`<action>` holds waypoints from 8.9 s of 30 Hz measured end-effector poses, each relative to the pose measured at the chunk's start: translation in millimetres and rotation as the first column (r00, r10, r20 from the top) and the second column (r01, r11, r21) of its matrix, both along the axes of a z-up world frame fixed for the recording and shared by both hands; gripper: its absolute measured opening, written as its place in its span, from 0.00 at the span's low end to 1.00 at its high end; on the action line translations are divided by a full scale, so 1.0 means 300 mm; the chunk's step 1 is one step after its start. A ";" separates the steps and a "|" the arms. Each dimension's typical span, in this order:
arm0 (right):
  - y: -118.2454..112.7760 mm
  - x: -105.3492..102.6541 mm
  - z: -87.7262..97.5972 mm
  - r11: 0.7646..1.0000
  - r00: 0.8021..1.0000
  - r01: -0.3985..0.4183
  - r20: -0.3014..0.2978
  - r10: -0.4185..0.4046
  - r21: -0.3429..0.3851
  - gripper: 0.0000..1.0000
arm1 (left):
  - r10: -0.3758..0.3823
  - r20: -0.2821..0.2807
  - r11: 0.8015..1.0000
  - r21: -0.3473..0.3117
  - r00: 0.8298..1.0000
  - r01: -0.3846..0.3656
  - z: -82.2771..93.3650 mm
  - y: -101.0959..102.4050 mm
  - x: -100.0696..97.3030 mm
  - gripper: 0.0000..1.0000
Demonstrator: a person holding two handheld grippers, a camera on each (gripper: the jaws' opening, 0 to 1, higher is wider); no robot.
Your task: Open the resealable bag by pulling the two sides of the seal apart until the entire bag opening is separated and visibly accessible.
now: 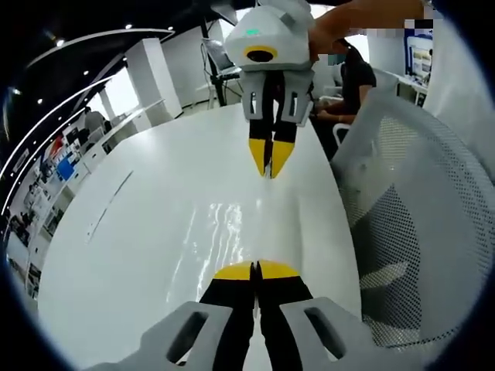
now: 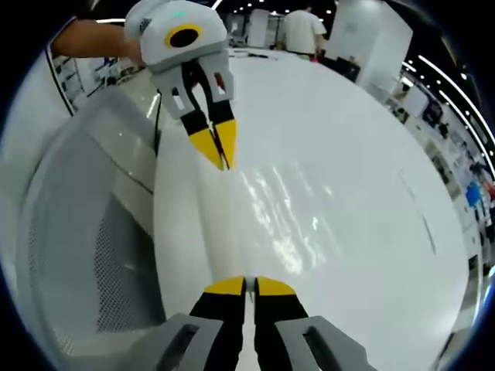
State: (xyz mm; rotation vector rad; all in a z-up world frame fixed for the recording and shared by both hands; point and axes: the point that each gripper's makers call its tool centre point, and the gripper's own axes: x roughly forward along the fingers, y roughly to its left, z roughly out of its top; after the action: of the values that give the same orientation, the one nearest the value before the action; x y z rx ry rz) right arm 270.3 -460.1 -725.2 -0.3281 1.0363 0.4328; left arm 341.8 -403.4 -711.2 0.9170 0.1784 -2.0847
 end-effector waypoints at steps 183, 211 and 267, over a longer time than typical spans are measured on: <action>-0.142 0.272 0.037 0.930 0.913 0.350 0.264 -0.312 -0.110 0.00 | 0.074 0.121 0.996 -0.049 0.990 -0.069 0.027 0.049 0.037 0.01; -0.090 0.280 -0.026 0.948 0.930 0.313 0.225 -0.291 -0.065 0.10 | 0.246 0.059 0.969 -0.035 0.967 -0.244 0.002 0.126 0.139 0.01; 0.016 -0.025 0.065 0.768 0.685 0.527 0.353 -0.637 0.364 1.00 | 0.612 -0.198 0.787 0.064 0.765 -0.613 -0.017 0.272 0.181 0.99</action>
State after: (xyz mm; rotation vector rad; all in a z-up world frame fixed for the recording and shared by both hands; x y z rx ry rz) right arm 262.8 -455.3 -705.8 0.1323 0.5569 -0.1210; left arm 396.1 -321.8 -716.3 0.5260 0.5158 -1.5484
